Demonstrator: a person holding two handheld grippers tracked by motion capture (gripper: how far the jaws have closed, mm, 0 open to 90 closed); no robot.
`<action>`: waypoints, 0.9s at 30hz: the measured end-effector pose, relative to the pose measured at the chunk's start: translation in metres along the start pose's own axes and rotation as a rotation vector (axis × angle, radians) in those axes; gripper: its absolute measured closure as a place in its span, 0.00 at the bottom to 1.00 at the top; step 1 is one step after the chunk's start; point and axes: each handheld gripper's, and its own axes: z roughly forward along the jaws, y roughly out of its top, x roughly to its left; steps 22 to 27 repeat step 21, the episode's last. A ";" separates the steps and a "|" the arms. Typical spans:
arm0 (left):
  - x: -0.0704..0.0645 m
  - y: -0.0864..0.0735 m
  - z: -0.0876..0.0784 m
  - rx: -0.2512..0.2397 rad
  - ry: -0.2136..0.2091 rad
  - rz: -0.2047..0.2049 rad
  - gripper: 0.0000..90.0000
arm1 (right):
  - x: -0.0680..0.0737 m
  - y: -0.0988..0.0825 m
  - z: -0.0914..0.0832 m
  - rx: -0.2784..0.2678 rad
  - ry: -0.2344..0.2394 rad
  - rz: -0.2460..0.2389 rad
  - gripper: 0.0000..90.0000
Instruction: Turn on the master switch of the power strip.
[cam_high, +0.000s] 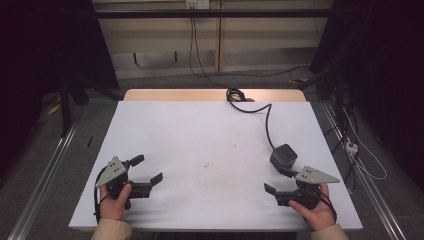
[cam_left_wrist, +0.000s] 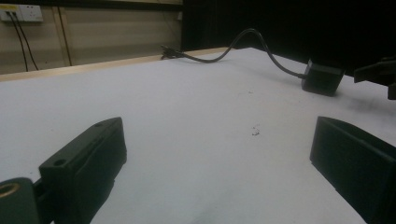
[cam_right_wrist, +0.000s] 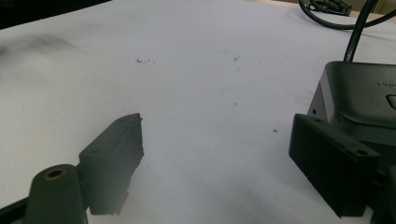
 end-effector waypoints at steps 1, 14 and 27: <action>0.000 0.000 0.000 -0.003 -0.003 -0.002 0.04 | 0.000 -0.001 -0.001 0.001 -0.001 0.000 0.19; 0.000 0.000 0.000 0.003 0.001 -0.001 0.04 | -0.002 -0.003 -0.002 0.004 -0.010 0.000 0.19; 0.000 0.000 0.001 0.005 0.002 0.001 0.04 | -0.003 -0.004 -0.002 0.011 -0.014 -0.002 0.19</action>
